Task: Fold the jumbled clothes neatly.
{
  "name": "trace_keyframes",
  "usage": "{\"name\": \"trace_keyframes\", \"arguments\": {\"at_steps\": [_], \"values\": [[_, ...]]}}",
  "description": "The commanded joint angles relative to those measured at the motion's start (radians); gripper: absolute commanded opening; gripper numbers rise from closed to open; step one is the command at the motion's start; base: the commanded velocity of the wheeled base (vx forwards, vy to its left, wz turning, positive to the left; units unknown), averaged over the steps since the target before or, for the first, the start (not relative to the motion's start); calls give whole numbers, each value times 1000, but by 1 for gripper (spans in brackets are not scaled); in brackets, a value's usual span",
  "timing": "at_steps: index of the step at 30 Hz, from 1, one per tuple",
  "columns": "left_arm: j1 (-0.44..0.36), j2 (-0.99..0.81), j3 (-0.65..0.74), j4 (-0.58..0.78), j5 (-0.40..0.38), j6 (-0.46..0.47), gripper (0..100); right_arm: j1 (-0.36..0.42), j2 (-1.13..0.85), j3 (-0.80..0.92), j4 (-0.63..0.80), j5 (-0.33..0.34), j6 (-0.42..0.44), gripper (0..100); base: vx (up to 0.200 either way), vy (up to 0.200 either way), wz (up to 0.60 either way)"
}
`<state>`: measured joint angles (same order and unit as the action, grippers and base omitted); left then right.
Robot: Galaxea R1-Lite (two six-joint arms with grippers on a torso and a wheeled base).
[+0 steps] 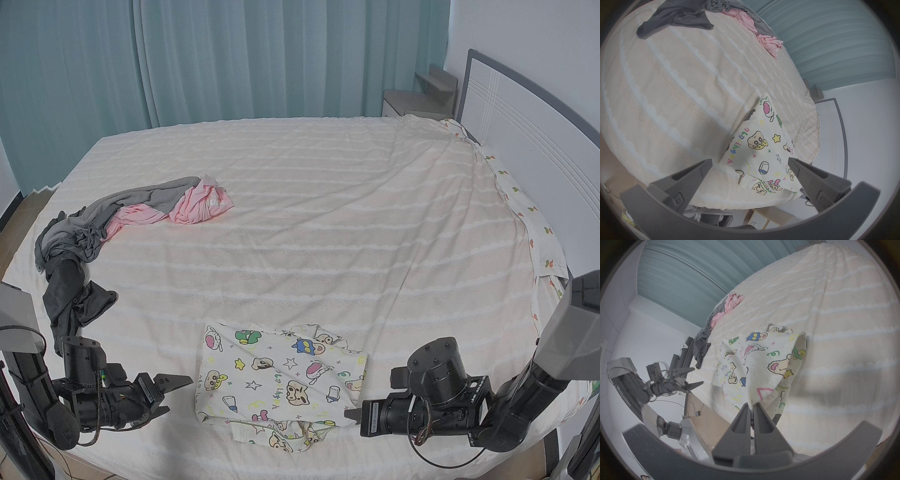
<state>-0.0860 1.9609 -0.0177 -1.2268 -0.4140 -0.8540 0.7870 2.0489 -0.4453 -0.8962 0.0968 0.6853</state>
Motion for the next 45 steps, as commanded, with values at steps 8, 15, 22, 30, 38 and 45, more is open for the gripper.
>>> {"name": "trace_keyframes", "arguments": {"at_steps": [8,15,22,30,38,45], "values": [[0,4,15,0,0,0,100,3,195,10,-89,-11,-72,0,0,0,0],[0,4,15,0,0,0,100,3,223,10,-87,-34,-121,0,0,0,0],[0,4,15,0,0,0,100,-11,212,11,-129,-91,-125,100,0,0,0],[-1,4,15,0,0,0,100,-100,48,77,-171,-91,-127,100,0,0,0],[-1,6,15,1,0,-2,100,-178,69,-62,-176,-77,-87,100,0,0,0],[0,7,15,0,0,-2,100,-178,191,-205,-161,-77,-27,100,0,0,0]]}}
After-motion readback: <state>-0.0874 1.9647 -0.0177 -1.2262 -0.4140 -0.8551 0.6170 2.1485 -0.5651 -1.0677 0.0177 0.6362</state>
